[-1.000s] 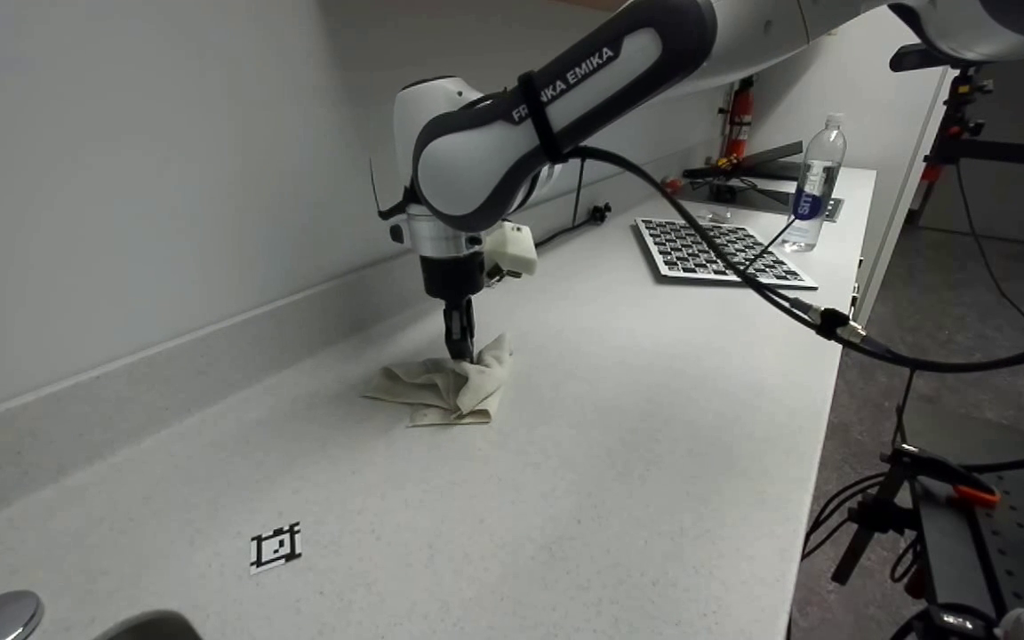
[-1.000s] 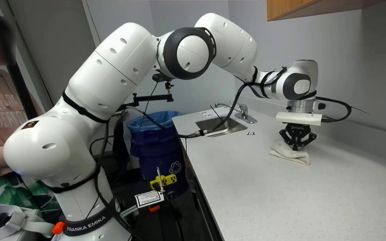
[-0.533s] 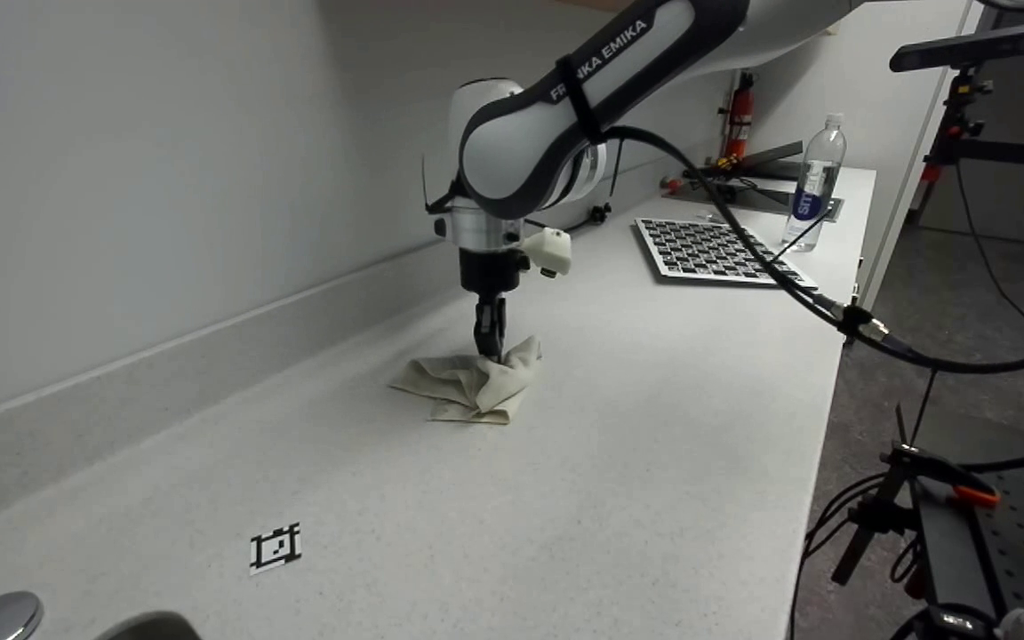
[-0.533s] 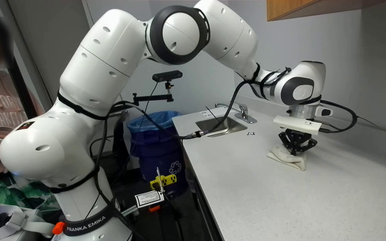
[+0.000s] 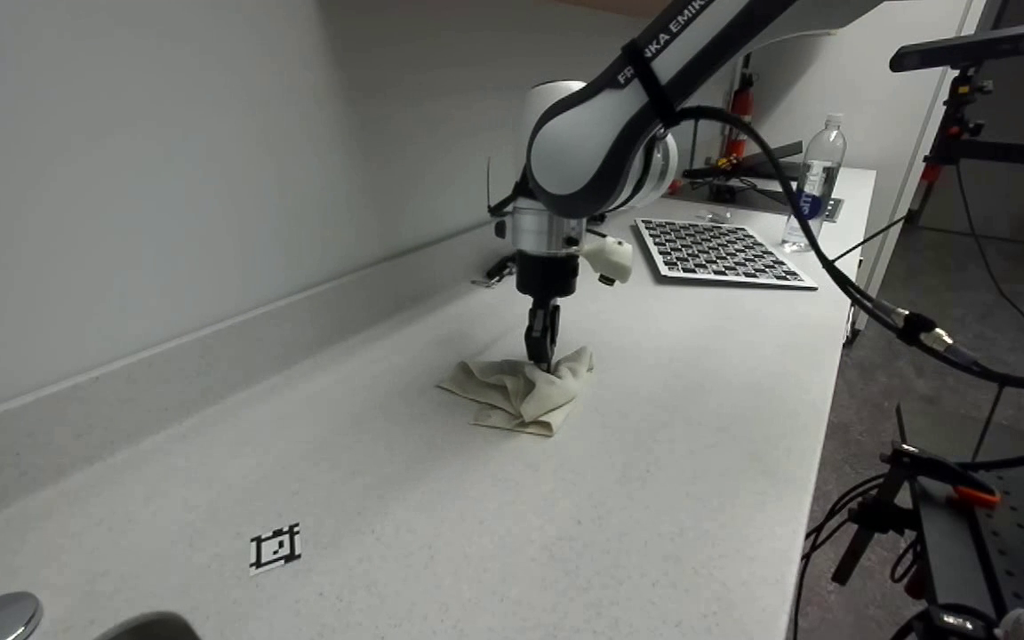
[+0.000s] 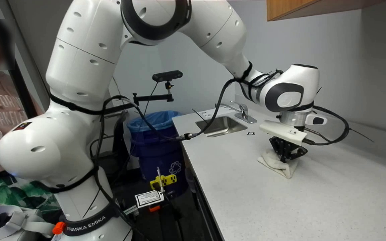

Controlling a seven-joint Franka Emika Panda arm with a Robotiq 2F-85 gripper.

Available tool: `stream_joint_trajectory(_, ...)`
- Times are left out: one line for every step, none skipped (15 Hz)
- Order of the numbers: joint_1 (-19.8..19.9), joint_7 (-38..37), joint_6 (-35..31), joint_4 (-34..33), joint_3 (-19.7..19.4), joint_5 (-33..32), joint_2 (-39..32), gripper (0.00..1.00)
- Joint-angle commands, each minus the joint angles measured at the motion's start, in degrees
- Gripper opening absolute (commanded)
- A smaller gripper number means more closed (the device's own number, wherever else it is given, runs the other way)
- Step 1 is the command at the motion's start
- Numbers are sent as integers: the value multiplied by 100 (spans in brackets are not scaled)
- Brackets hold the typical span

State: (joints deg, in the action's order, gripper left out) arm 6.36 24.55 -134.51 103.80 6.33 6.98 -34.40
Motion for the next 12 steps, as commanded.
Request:
stream_joint_trajectory(140, -4, -372, 1365, 108, 314, 495, 0)
stream_joint_trajectory(140, 1, -403, 1594, 105, 397, 618, 0)
stream_joint_trajectory(130, -14, -393, 1793, 95, 472, 736, 0)
stream_joint_trajectory(119, -20, -368, 1967, 90, 550, 839, 0)
stream_joint_trajectory(105, -23, -364, 2121, 82, 627, 934, 0)
stream_joint_trajectory(94, -19, -353, 2248, 73, 697, 1013, 0)
stream_joint_trajectory(86, -6, -327, 2323, 64, 752, 1065, 0)
stream_joint_trajectory(68, -2, -271, 2339, 48, 773, 1083, 0)
stream_joint_trajectory(57, 20, -243, 2327, 33, 768, 1080, 0)
stream_joint_trajectory(51, 51, -211, 2238, 27, 760, 1028, 0)
stream_joint_trajectory(47, 61, -164, 2138, 4, 710, 975, 0)
stream_joint_trajectory(46, 86, -93, 1965, -13, 651, 878, 0)
